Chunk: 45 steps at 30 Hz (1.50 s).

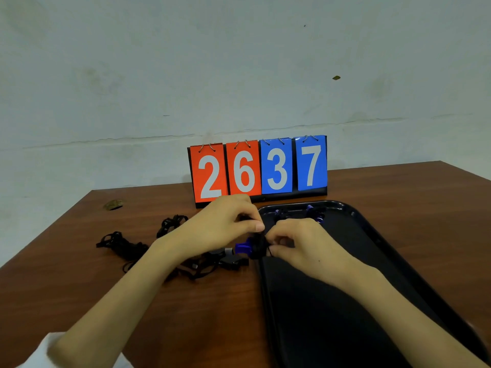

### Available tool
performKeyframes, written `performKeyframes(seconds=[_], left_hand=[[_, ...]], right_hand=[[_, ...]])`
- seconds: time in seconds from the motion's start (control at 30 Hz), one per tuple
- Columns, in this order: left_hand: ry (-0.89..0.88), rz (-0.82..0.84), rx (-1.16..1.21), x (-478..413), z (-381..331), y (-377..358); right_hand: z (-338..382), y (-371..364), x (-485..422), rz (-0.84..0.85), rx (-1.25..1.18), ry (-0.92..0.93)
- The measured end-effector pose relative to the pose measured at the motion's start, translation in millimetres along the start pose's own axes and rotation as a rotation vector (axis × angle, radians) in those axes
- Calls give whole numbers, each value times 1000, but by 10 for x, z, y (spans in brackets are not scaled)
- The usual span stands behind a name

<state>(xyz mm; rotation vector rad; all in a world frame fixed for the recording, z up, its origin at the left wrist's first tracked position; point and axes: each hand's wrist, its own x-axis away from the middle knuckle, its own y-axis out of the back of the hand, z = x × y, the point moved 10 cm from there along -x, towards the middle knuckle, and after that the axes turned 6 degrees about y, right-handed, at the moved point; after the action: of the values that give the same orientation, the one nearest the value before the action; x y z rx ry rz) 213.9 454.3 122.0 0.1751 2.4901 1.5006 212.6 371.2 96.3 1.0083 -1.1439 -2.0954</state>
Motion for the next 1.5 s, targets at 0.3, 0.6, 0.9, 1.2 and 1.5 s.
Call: performKeyframes(seconds=[0.3, 0.6, 0.9, 1.2, 1.5], left_hand=[[114, -55, 473, -16, 212, 166], [153, -259, 869, 36, 134, 222], [111, -362, 818, 99, 66, 250], [37, -649, 445, 283, -76, 374], [-131, -734, -56, 319, -289, 266]], right_hand=[[-9, 115, 4, -111, -400, -76], [-292, 13, 96, -210, -1261, -410], [-178, -335, 137, -58, -1993, -626], [-159, -421, 169, -4, -2048, -673], [-220, -410, 205, -60, -1804, -740]])
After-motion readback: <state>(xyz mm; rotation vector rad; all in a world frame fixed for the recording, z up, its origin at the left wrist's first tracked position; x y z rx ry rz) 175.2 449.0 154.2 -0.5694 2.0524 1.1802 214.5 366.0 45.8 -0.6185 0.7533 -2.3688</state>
